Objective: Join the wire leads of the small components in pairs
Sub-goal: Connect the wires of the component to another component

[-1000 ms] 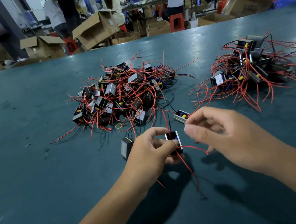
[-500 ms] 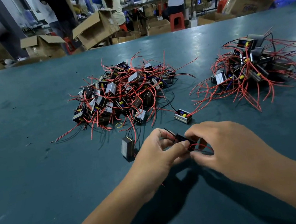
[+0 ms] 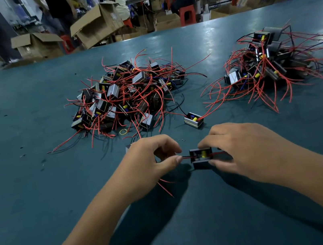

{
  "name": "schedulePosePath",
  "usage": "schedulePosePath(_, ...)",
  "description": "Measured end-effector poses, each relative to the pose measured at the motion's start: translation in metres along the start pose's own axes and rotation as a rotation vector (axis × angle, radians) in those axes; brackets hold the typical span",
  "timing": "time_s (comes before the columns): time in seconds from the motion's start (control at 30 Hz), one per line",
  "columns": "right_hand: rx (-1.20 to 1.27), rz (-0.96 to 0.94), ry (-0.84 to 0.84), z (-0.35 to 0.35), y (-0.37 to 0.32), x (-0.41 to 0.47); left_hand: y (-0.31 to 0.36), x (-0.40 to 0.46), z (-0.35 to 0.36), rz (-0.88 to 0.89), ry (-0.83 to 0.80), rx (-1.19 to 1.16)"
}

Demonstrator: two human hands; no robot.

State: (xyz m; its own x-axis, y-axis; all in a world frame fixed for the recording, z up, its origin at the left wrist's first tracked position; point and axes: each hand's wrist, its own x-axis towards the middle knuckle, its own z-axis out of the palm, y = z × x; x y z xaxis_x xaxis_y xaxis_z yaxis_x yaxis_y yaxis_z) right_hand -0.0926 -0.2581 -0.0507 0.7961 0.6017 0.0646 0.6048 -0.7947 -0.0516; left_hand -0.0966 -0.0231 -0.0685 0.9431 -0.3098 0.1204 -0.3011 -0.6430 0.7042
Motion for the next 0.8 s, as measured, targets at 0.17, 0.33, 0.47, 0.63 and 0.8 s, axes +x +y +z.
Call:
schedulePosePath(0.17, 0.030, 0.001, 0.026, 0.001, 0.003, -0.001, -0.001, -0.001, -0.004, -0.033, -0.045, -0.050)
schedulePosePath(0.33, 0.014, -0.015, 0.024, 0.003, 0.004, 0.000, 0.000, -0.001, -0.005, -0.063, -0.062, -0.091)
schedulePosePath(0.47, 0.332, 0.054, 0.215, -0.010, 0.006, -0.002, -0.001, 0.000, -0.002, -0.044, -0.028, -0.129)
schedulePosePath(0.63, 0.972, -0.009, 0.316, -0.016, -0.031, -0.004, 0.000, 0.001, 0.003, -0.056, -0.043, -0.249)
schedulePosePath(0.8, 0.610, -0.293, 0.548, -0.013, -0.061, -0.005, 0.005, 0.001, 0.001, 0.029, -0.010, -0.203)
